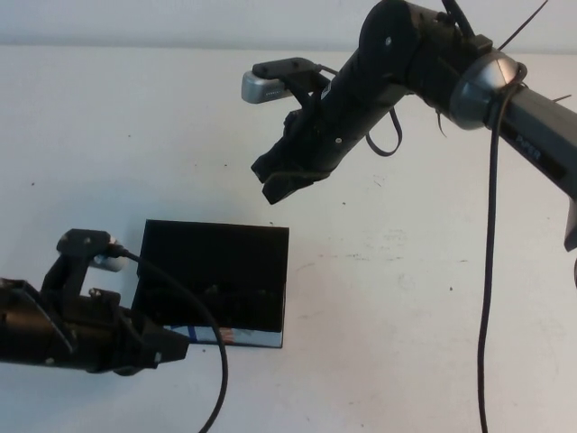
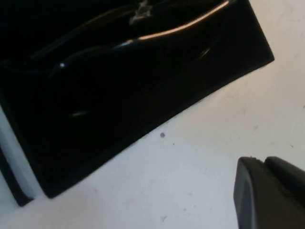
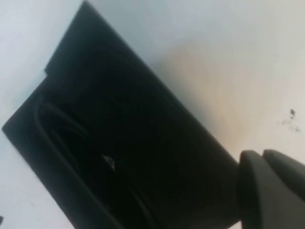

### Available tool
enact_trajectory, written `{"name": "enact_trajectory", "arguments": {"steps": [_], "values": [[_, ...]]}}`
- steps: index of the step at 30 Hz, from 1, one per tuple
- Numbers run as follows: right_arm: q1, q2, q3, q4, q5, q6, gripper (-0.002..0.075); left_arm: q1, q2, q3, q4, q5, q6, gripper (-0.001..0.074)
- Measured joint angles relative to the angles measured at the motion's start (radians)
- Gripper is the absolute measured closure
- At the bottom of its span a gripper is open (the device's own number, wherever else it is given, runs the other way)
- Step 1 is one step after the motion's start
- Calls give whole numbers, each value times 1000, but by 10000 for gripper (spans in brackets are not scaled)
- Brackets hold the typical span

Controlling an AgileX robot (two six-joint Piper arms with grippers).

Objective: Return glasses to glasses case
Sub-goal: Close the glasses case

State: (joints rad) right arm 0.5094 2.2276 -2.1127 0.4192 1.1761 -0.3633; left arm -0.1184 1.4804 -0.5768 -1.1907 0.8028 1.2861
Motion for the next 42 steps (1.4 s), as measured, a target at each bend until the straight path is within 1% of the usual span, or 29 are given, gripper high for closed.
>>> {"name": "enact_trajectory", "arguments": {"steps": [6,8,12,19,26,42], "values": [[0,0,0,-10,15,-15,737,0,10,13,-198,7,195,738],[0,0,0,-13,17,-15,737,0,17,13,-272,-15,254,738],[0,0,0,-17,23,-16,737,0,47,13,-362,-58,322,738],[0,0,0,-18,26,-20,737,0,117,13,-433,-70,413,738],[0,0,0,-18,49,-20,737,0,127,13,-507,-78,491,738],[0,0,0,-18,51,-21,737,0,174,-35,-518,-110,519,738]]}}
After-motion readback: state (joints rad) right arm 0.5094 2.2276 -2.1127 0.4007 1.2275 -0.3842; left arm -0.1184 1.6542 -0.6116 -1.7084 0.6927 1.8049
